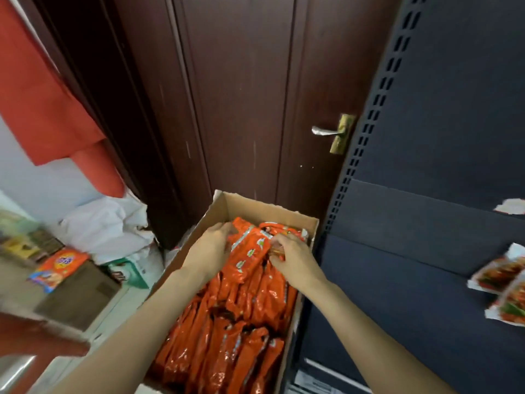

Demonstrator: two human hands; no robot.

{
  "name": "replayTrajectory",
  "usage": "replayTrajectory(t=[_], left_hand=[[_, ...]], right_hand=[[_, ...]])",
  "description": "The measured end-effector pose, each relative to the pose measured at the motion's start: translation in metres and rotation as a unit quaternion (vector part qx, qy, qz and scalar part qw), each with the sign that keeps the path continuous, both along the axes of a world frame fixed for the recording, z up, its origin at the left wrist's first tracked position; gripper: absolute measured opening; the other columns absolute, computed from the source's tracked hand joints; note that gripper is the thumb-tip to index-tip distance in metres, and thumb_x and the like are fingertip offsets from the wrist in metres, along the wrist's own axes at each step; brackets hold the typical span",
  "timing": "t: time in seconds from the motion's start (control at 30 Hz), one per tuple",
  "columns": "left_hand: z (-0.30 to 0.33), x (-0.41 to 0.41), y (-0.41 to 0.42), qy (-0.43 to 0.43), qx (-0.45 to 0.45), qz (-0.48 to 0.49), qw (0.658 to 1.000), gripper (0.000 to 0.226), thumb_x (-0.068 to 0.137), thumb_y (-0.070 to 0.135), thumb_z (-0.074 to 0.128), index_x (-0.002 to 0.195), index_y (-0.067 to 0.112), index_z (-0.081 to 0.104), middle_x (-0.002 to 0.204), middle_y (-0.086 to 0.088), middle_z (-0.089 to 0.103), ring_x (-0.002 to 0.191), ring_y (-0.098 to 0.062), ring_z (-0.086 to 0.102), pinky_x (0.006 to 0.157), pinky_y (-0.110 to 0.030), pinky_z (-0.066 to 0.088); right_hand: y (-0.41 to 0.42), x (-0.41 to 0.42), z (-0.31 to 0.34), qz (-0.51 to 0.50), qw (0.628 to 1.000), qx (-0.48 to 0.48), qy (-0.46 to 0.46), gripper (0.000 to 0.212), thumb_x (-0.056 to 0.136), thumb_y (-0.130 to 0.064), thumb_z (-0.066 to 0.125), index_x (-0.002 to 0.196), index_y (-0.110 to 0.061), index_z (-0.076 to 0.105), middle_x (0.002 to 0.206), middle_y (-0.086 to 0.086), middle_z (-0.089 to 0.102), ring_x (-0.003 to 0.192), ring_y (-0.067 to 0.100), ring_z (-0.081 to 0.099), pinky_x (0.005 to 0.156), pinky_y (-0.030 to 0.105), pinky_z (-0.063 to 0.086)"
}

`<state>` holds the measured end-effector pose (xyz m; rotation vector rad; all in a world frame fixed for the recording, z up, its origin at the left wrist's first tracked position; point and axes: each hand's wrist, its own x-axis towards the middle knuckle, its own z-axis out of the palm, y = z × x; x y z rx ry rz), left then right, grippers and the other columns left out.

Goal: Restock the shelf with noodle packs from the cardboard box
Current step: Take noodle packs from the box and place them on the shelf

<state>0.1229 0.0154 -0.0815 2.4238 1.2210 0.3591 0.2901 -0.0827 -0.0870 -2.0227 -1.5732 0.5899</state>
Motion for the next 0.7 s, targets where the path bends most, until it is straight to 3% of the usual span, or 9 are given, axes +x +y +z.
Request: replayTrajectory(t=[0.1, 0.27, 0.4, 0.5, 0.6, 0.7], left_hand=[[-0.018, -0.021, 0.023, 0.052, -0.046, -0.046, 0.997, 0.042, 0.086, 0.006, 0.054, 0.128, 0.013, 0.053, 0.125, -0.009, 0.053, 0.12, -0.026, 0.05, 0.103, -0.029, 0.036], [-0.053, -0.03, 0.038, 0.148, -0.099, -0.139, 0.974, 0.081, 0.078, 0.027, 0.072, 0.146, 0.023, 0.028, 0.151, -0.002, 0.027, 0.141, -0.023, 0.025, 0.116, -0.034, 0.023], [-0.069, -0.025, 0.041, 0.211, -0.081, -0.195, 0.954, 0.102, 0.072, 0.04, 0.077, 0.149, 0.028, 0.012, 0.158, 0.002, 0.005, 0.146, -0.022, 0.005, 0.118, -0.041, 0.015], [-0.078, -0.022, 0.041, 0.181, -0.038, -0.173, 0.967, 0.089, 0.077, 0.038, 0.073, 0.148, 0.028, 0.019, 0.156, 0.001, 0.013, 0.144, -0.024, 0.013, 0.117, -0.04, 0.019], [-0.077, -0.024, 0.044, 0.059, 0.027, -0.142, 0.988, 0.059, 0.088, 0.029, 0.061, 0.141, 0.027, 0.036, 0.142, 0.001, 0.037, 0.131, -0.021, 0.037, 0.106, -0.034, 0.037], [-0.065, -0.024, 0.052, -0.047, 0.024, -0.099, 0.994, 0.04, 0.092, 0.027, 0.056, 0.13, 0.021, 0.05, 0.126, -0.001, 0.048, 0.115, -0.021, 0.052, 0.09, -0.036, 0.051]], right_hand=[[0.023, -0.029, -0.024, -0.029, 0.998, -0.047, 0.038, 0.054, 0.089, -0.018, 0.059, 0.14, -0.019, 0.039, 0.136, 0.008, 0.044, 0.129, 0.021, 0.041, 0.107, 0.024, 0.027], [0.045, -0.051, -0.058, -0.086, 0.976, -0.155, 0.125, 0.072, 0.088, -0.022, 0.062, 0.148, -0.02, 0.021, 0.141, 0.004, 0.045, 0.126, 0.021, 0.046, 0.104, 0.032, 0.039], [0.056, -0.055, -0.066, -0.107, 0.976, -0.15, 0.12, 0.068, 0.09, -0.021, 0.059, 0.147, -0.02, 0.023, 0.143, 0.005, 0.043, 0.123, 0.023, 0.05, 0.102, 0.037, 0.043], [0.059, -0.056, -0.064, -0.132, 0.977, -0.076, 0.15, 0.056, 0.09, -0.016, 0.058, 0.141, -0.02, 0.037, 0.136, 0.005, 0.051, 0.114, 0.02, 0.056, 0.1, 0.038, 0.046], [0.061, -0.053, -0.055, -0.15, 0.97, -0.007, 0.191, 0.043, 0.095, -0.019, 0.052, 0.136, -0.023, 0.045, 0.123, 0.003, 0.06, 0.105, 0.012, 0.061, 0.095, 0.033, 0.05], [0.065, -0.044, -0.048, -0.163, 0.975, 0.017, 0.149, 0.04, 0.096, -0.021, 0.049, 0.136, -0.02, 0.044, 0.114, -0.002, 0.062, 0.105, 0.01, 0.059, 0.094, 0.025, 0.046]])
